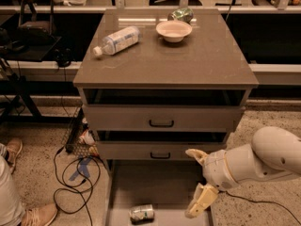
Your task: Pick 7up can from bottom drawer and place on counter
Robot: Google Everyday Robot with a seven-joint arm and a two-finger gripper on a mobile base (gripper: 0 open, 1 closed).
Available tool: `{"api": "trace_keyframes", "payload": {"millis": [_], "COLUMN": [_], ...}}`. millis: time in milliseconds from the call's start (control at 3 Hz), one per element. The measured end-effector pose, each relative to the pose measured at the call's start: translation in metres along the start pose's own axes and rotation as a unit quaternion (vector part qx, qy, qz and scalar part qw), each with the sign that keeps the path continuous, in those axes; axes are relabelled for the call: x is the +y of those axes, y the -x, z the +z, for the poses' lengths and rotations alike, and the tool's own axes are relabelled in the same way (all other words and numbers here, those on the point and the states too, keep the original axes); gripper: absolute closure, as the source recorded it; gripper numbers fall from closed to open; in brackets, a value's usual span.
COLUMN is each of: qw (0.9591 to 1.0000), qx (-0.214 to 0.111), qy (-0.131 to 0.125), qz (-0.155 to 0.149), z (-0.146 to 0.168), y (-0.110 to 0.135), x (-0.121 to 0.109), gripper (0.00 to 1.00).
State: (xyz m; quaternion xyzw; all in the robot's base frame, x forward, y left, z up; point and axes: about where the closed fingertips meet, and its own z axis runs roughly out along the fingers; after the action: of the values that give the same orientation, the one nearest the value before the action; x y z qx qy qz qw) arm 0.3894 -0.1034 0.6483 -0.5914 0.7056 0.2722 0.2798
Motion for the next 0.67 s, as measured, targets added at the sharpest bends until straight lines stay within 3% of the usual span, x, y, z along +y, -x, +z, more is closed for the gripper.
{"api": "trace_keyframes", "payload": {"millis": [333, 667], "qw": [1.0000, 0.9998], "qx": [0.000, 0.012], "qy": [0.001, -0.014], "qz": [-0.001, 0.002], "z": [-0.001, 0.010], "y": [0.001, -0.012], "x": [0.000, -0.007], "gripper": [0.00, 0.00]}}
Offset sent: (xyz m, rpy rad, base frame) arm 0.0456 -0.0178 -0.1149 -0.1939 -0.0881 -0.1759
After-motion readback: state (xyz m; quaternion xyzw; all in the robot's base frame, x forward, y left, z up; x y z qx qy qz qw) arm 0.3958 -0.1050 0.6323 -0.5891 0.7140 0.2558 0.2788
